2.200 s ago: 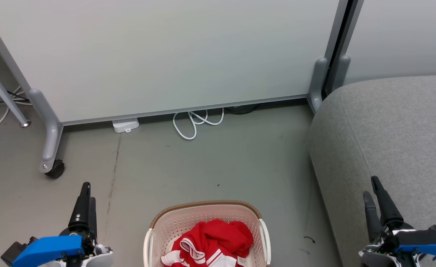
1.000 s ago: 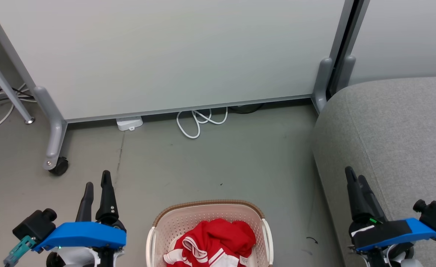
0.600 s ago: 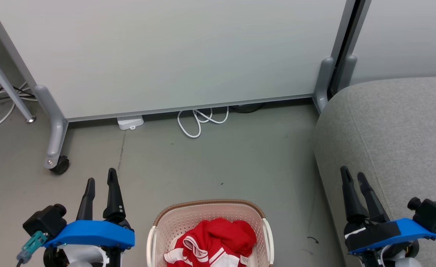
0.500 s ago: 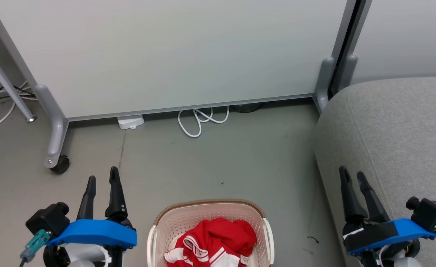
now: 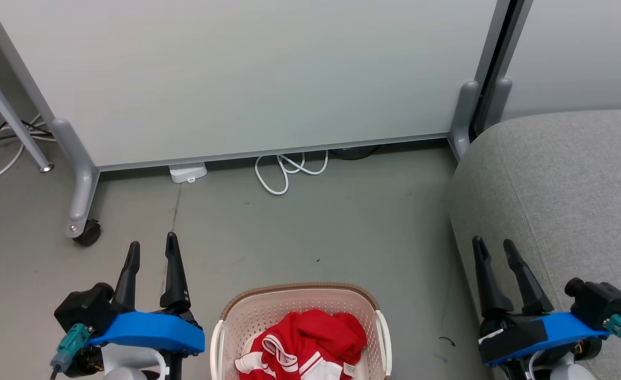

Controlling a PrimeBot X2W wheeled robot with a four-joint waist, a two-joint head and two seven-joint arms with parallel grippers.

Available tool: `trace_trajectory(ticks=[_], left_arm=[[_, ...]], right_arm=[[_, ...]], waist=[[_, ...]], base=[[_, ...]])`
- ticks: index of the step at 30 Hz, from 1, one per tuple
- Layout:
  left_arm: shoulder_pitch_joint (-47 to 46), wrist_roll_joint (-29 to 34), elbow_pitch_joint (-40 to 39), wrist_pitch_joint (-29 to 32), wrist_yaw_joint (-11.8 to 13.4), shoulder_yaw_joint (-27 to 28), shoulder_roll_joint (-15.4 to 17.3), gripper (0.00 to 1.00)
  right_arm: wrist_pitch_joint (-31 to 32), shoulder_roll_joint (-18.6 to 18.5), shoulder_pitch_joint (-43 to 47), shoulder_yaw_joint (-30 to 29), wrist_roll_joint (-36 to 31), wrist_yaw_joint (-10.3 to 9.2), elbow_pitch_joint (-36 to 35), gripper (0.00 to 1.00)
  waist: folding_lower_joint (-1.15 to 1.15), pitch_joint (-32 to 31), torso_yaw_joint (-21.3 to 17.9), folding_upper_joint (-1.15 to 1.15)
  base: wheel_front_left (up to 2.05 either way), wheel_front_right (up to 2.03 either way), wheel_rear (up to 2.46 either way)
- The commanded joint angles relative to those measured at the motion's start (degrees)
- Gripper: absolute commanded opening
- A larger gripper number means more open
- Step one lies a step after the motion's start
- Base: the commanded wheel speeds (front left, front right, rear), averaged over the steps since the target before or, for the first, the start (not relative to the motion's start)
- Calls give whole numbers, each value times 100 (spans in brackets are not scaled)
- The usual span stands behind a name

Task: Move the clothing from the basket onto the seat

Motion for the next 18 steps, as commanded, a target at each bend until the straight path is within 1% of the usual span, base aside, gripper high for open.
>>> trace_trajectory(ticks=[1, 18], left_arm=[[-104, 133, -69, -45, 31, -29, 41, 100], [-158, 1036, -13, -272, 83, -215, 93, 100]], right_arm=[[-49, -44, -113, 19, -128, 11, -70, 100], [-276, -51, -129, 134, -1125, 13, -56, 100]], waist=[[0, 1, 2, 0], [0, 14, 39, 0]], base=[[0, 0, 0], [0, 0, 0]])
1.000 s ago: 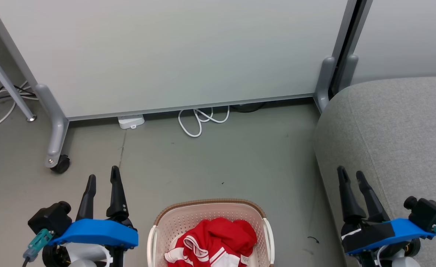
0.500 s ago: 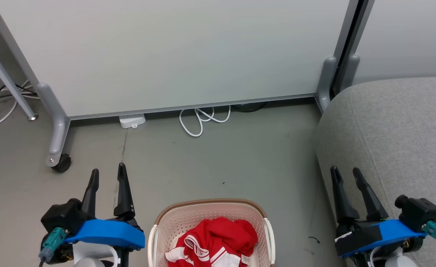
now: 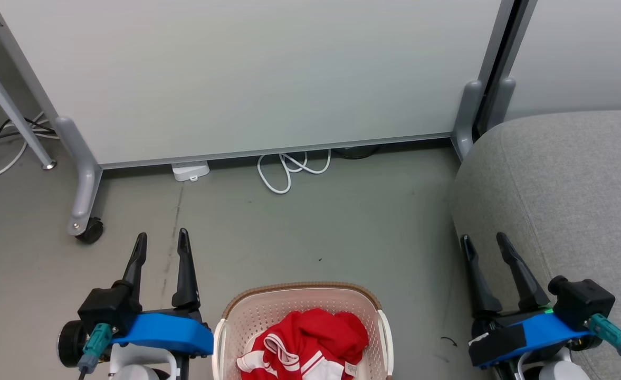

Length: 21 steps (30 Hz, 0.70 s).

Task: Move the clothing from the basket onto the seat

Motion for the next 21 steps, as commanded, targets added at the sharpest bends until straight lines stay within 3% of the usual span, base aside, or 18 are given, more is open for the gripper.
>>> trace_trajectory(ticks=[1, 21], left_arm=[[-104, 124, -27, -47, 8, -34, 46, 100], [-70, 1017, 22, -272, 43, -172, 17, 100]], right_arm=[[-49, -45, -75, 17, -136, 12, -27, 100], [-277, -50, -75, 33, -1098, 14, 97, 100]], waist=[[0, -2, 1, 0], [0, 3, 34, 0]], base=[[0, 0, 0], [0, 0, 0]])
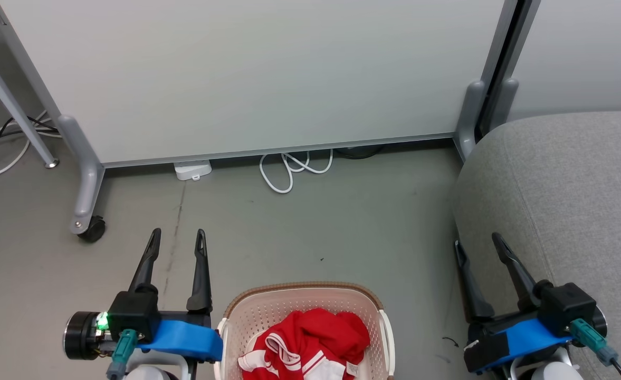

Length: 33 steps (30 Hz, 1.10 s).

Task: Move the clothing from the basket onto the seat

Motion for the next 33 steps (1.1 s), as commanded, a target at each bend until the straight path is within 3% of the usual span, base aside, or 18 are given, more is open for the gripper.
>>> trace_trajectory(ticks=[1, 12, 33], left_arm=[[-70, 129, -5, -46, 38, -23, 12, 100], [-27, 430, 107, -158, -97, -36, -48, 100], [3, 334, 285, -151, -293, 156, -136, 100]], right_arm=[[-48, -41, -64, 14, -133, 13, 4, 100], [-164, -43, -68, 53, -541, 14, 102, 100], [-155, -41, -61, 46, -306, 9, 211, 100]], waist=[[0, -2, 4, 0], [0, -4, 37, 0], [0, -44, 19, 0]], base=[[0, 0, 0], [0, 0, 0], [0, 0, 0]])
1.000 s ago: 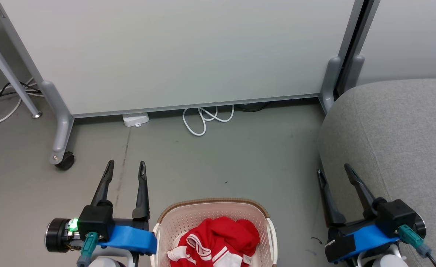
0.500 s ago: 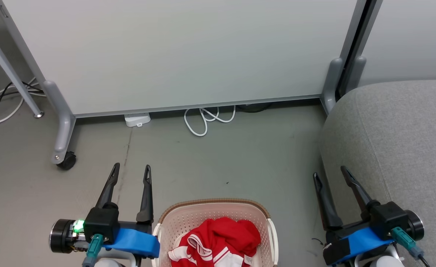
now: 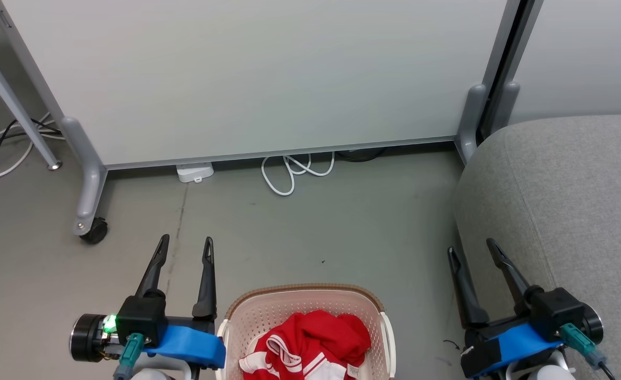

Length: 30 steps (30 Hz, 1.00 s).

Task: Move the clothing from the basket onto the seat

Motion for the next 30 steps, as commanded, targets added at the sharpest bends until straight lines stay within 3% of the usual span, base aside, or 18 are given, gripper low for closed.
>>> trace_trajectory(ticks=[1, 9, 18, 30], left_arm=[[-8, 4, 11, -17, -6, 13, 2, 100], [-7, 58, 22, -17, -60, 5, -21, 100], [-481, 174, 295, -17, -390, -230, 98, 100], [-1651, 258, 1336, -17, -630, -845, 336, 100]], right_arm=[[-22, -34, -59, 0, 4, 3, 9, 100], [-22, -34, -73, 27, 31, 3, 15, 100], [-21, -33, -207, 32, -63, 3, -101, 100], [-21, -30, -974, 17, -320, 3, -409, 100]], waist=[[0, 1, 1, 0], [0, 20, -28, 0], [0, 320, -109, 0], [0, 1611, -376, 0]], base=[[0, 0, 0], [0, 0, 0], [0, 0, 0], [0, 0, 0]])
